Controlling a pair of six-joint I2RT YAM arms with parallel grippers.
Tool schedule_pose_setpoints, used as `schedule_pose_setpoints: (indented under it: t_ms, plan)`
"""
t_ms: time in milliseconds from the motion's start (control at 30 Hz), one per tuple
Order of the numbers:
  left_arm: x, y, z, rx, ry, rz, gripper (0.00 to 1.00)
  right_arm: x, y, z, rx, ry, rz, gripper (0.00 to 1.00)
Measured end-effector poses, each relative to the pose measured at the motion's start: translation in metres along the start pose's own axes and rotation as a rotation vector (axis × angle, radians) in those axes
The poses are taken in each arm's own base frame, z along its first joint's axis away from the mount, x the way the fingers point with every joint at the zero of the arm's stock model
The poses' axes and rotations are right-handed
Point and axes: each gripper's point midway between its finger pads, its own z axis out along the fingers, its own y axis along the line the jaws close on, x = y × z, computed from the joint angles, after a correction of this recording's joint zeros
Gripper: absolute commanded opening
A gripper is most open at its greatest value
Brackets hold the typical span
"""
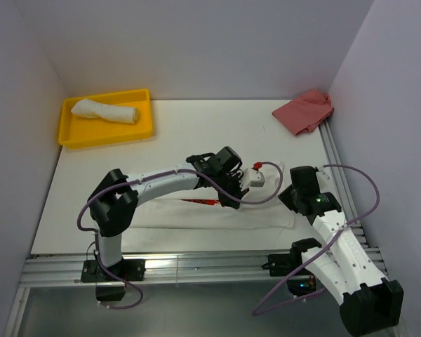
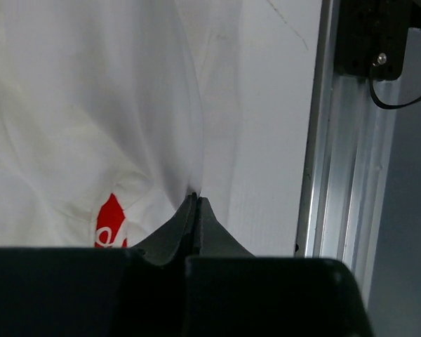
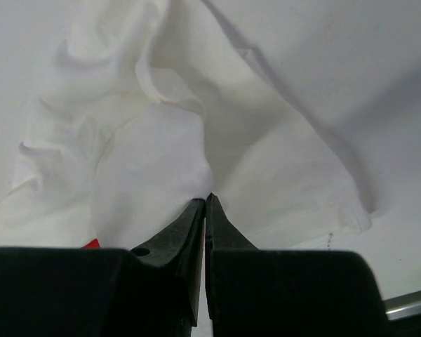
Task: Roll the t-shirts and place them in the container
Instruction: Fold the tshirt
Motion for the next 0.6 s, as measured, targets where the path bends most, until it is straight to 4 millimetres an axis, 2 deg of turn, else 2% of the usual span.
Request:
schedule_pose_setpoints:
  t_ms: [167, 233, 333, 433, 467, 500, 567, 600]
  plan:
    - [0.007, -0.017, 0.007, 0.033, 0.029, 0.018, 0.00, 0.008, -0.012, 0.000, 0.017, 0.025, -0.003, 0.09]
    - [0.008, -0.020, 0.008, 0.040, 0.035, 0.021, 0.04, 0.011, -0.016, -0.001, 0.025, 0.037, -0.004, 0.09]
    - [0.010, -0.022, 0.008, 0.046, 0.043, 0.021, 0.11, 0.014, -0.019, -0.002, 0.034, 0.046, -0.003, 0.15]
    - [0.013, -0.025, 0.008, 0.057, 0.057, 0.013, 0.24, 0.014, -0.022, -0.004, 0.036, 0.043, 0.001, 0.26]
    - [0.014, -0.025, 0.007, 0.060, 0.061, 0.012, 0.27, 0.014, -0.023, -0.005, 0.039, 0.040, 0.006, 0.35]
    - [0.016, -0.026, 0.007, 0.064, 0.068, 0.008, 0.37, 0.014, -0.024, -0.006, 0.040, 0.038, 0.008, 0.39]
    - [0.019, -0.029, 0.006, 0.075, 0.081, 0.008, 0.44, 0.014, -0.026, -0.007, 0.048, 0.035, 0.009, 0.47]
    - [0.021, -0.030, 0.005, 0.080, 0.086, 0.004, 0.51, 0.014, -0.028, -0.007, 0.053, 0.036, 0.012, 0.48]
